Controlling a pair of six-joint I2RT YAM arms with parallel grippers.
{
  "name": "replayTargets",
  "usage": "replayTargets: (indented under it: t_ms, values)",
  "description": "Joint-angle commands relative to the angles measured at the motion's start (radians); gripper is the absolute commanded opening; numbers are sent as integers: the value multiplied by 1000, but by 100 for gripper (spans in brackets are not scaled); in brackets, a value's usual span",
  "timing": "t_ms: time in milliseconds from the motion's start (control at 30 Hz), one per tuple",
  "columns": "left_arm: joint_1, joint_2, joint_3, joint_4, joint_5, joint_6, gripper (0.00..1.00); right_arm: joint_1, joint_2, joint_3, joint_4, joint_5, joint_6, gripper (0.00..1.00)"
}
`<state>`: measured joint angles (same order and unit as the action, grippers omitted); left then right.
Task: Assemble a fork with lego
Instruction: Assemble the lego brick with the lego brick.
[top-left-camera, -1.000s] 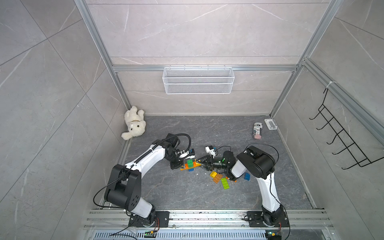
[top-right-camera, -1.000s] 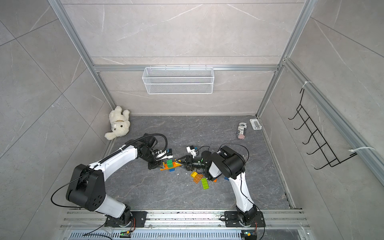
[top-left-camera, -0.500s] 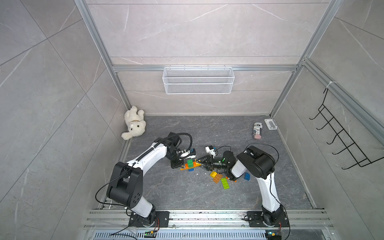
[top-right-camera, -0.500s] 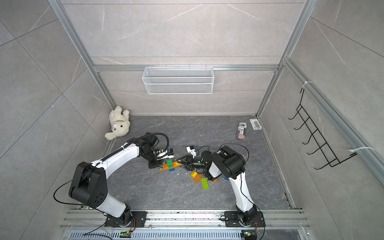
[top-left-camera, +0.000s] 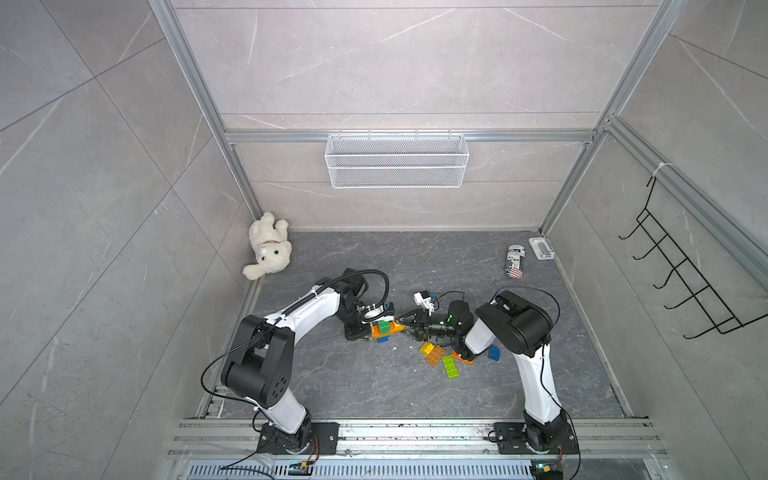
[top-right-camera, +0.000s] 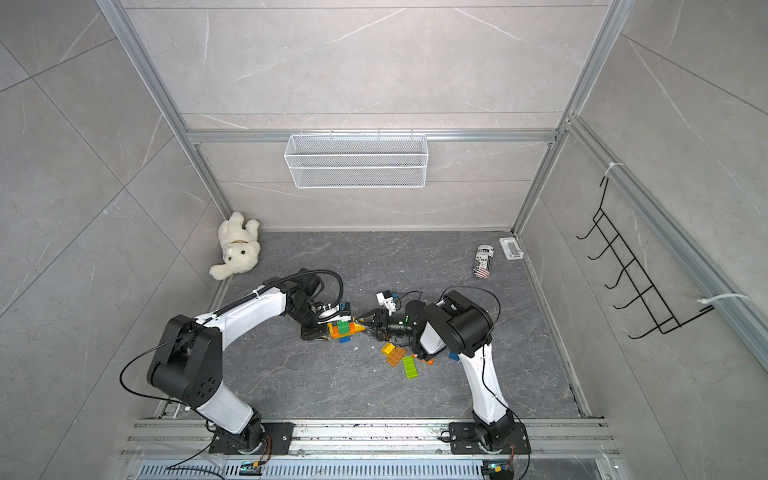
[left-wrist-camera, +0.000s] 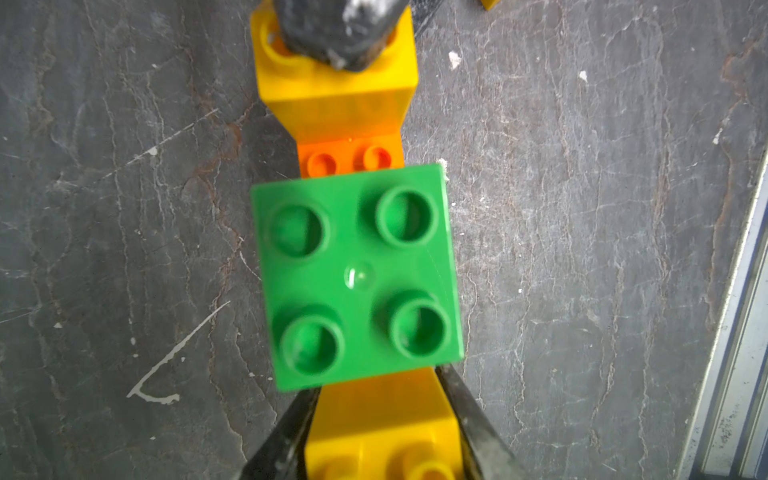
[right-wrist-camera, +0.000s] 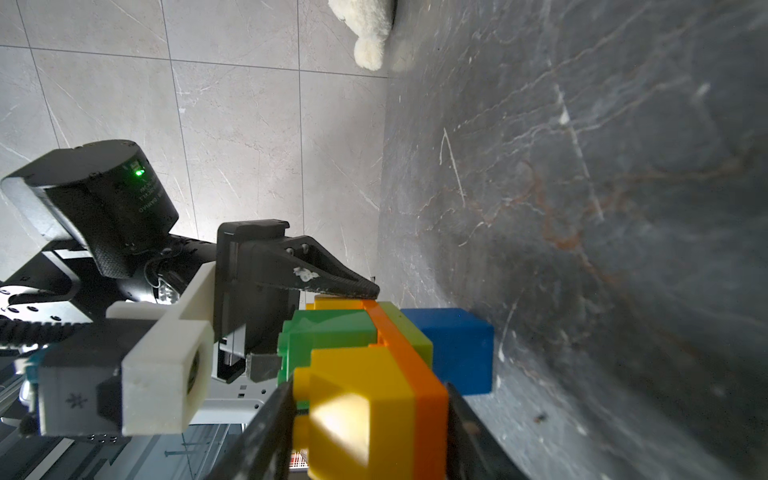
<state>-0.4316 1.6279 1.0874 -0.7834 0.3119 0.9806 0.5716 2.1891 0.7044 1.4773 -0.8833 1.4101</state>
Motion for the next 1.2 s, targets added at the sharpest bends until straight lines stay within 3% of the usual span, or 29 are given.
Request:
replayTargets:
  t_ms: [0,200,667,1167]
  values:
    - [-1,3,8,-25,0,23,42,1,-31,0,-45,-7,-20,56]
    - [-1,5,-2,-24,3,17,40,2,-55,-6,-46,-10,-22,57]
    - [1,-101,-77,73,6,-19,57,2,-73,-21,-48,-16,-34,59]
    - [10,-185,-137,115,10,-60,65,-25,-86,-110,-62,15,-84,60]
